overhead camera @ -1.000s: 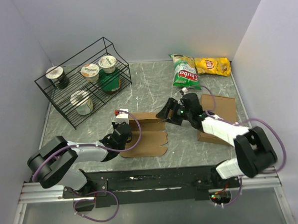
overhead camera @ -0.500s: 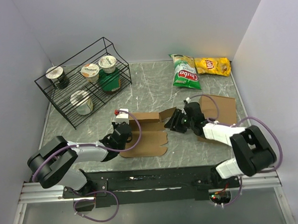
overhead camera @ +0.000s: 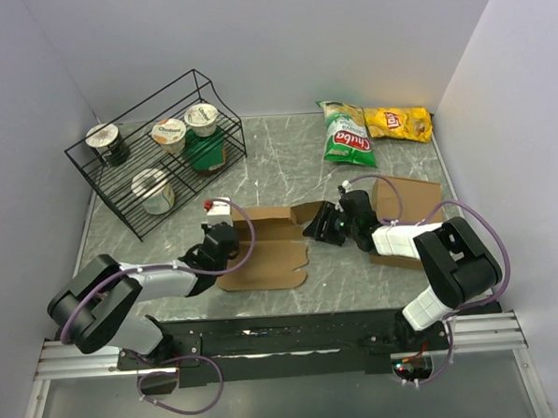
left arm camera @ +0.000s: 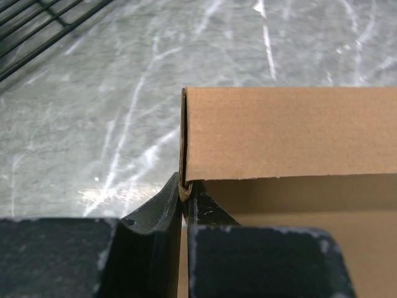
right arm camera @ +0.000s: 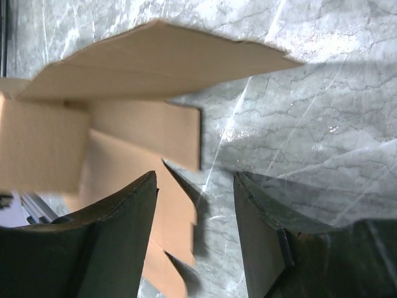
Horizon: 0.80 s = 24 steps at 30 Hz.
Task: Fold the paper box
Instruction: Fold the paper box at the center of the board.
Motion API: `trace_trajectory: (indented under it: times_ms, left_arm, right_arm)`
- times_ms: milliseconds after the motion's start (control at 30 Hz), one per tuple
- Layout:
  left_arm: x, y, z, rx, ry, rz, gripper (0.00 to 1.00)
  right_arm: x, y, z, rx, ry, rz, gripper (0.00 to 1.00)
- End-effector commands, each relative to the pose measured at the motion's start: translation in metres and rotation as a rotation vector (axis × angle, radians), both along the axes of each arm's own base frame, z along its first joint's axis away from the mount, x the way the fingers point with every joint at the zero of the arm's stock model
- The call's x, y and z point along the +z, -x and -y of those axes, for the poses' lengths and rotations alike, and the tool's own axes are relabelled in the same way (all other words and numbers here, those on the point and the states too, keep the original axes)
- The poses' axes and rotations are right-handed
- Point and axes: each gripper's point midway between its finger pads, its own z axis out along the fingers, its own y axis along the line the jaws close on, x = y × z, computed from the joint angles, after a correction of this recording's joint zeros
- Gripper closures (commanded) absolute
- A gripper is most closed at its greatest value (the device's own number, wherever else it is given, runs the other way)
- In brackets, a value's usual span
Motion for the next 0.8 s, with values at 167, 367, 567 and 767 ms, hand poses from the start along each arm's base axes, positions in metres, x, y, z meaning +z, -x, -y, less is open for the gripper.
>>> trace_trajectory:
  times_ms: [167, 367, 567, 767]
  left_arm:
    - [0.014, -0.009, -0.002, -0.008, 0.120, -0.008, 0.97]
    - [0.018, -0.007, -0.003, -0.011, 0.133, 0.005, 0.97]
    - [0.022, -0.006, -0.010, -0.005, 0.178, 0.015, 0.97]
    - [0.022, -0.007, -0.010, -0.008, 0.178, 0.015, 0.98]
  right_arm:
    - [0.018, -0.006, -0.002, 0.025, -0.002, 0.075, 0.38]
    - [0.018, -0.015, -0.014, 0.054, -0.027, 0.085, 0.36]
    - [0.028, -0.018, -0.029, 0.085, -0.049, 0.106, 0.37]
    - [0.031, -0.022, -0.040, 0.106, -0.058, 0.121, 0.39]
